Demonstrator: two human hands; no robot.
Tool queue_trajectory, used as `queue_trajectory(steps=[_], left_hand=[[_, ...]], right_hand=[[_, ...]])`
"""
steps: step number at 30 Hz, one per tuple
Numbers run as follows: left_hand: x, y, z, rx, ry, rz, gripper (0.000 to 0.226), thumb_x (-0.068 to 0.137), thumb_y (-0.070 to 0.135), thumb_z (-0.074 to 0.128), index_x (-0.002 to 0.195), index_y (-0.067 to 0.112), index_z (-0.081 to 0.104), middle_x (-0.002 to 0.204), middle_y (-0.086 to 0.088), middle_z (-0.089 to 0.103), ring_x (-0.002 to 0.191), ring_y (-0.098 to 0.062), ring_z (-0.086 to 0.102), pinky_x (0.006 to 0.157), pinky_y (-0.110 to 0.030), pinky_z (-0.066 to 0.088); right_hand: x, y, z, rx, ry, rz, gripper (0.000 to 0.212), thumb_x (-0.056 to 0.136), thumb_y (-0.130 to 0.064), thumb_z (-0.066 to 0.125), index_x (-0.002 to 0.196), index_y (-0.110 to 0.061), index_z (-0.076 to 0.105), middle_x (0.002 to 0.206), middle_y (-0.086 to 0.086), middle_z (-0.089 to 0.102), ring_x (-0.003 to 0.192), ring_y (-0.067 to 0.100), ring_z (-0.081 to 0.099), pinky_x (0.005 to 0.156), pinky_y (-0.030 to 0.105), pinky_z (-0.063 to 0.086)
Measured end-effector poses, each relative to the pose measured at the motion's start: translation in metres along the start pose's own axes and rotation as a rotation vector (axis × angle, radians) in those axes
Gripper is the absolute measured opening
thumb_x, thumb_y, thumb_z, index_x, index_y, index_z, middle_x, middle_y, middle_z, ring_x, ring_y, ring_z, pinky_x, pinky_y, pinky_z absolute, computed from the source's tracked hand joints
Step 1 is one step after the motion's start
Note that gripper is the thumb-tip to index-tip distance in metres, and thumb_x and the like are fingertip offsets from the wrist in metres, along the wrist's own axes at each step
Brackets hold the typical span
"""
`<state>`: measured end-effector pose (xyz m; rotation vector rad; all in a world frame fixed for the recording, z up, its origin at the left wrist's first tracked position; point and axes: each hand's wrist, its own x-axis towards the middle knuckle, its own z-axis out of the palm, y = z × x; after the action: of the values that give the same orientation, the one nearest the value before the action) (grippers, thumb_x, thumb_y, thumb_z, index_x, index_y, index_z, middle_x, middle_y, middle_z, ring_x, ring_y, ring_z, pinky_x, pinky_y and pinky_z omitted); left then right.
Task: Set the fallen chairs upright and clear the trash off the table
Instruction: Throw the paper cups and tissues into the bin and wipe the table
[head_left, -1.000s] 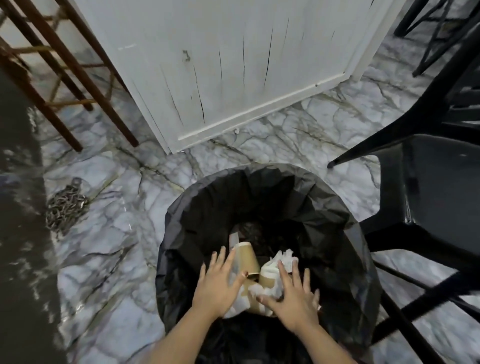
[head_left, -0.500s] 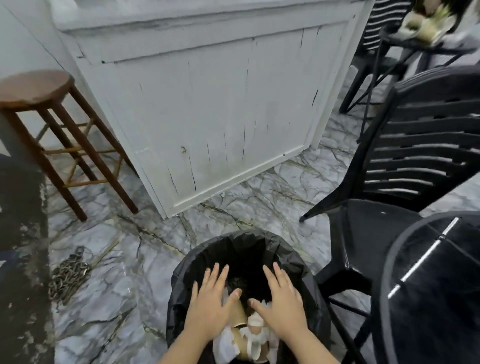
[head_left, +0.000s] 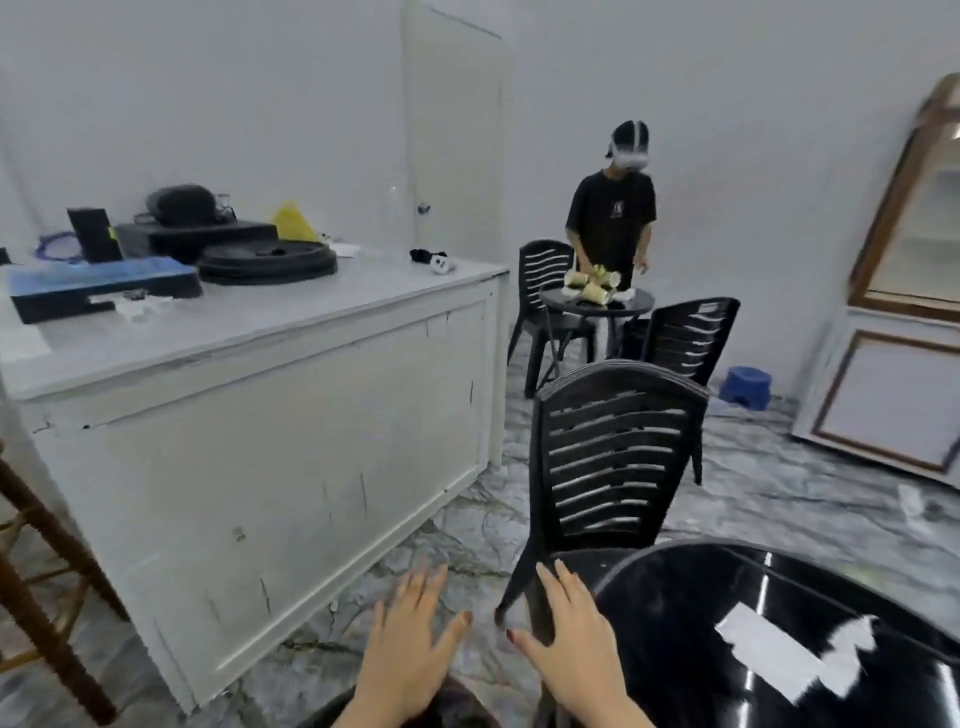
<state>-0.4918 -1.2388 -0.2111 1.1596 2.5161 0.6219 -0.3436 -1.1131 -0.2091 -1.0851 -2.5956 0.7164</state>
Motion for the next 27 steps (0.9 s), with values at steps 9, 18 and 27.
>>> queue_trajectory(steps=[9,18,27], left_hand=[[0.029,0.16,0.067,0.029,-0.048,0.219,0.127,0.033,0.095,-0.018,0.145,0.039,0.006,0.157,0.011,0.001,0.144,-0.009,-0.002,0.116,-0.041,0.005],[0.031,0.283,0.157,0.002,-0.144,0.452,0.122,0.04,0.092,-0.02,0.144,0.037,0.013,0.153,0.018,0.003,0.143,-0.005,-0.001,0.116,-0.035,0.0],[0.059,0.311,0.21,-0.036,-0.218,0.507,0.11,0.048,0.091,-0.015,0.143,0.041,0.011,0.142,0.028,-0.003,0.133,0.006,-0.009,0.115,-0.033,-0.003]], right_hand=[[-0.027,0.138,-0.105,-0.003,0.175,0.198,0.085,0.078,-0.065,0.047,0.146,-0.034,0.009,0.158,-0.007,0.002,0.145,0.014,0.004,0.115,0.033,0.02],[-0.063,0.274,-0.174,-0.004,0.219,0.349,0.081,0.081,-0.058,0.052,0.146,-0.032,0.01,0.158,-0.005,0.004,0.145,0.014,0.002,0.116,0.033,0.016],[-0.052,0.32,-0.173,0.048,0.173,0.366,0.081,0.081,-0.055,0.054,0.146,-0.033,0.011,0.158,-0.007,0.002,0.145,0.013,-0.001,0.116,0.034,0.012]])
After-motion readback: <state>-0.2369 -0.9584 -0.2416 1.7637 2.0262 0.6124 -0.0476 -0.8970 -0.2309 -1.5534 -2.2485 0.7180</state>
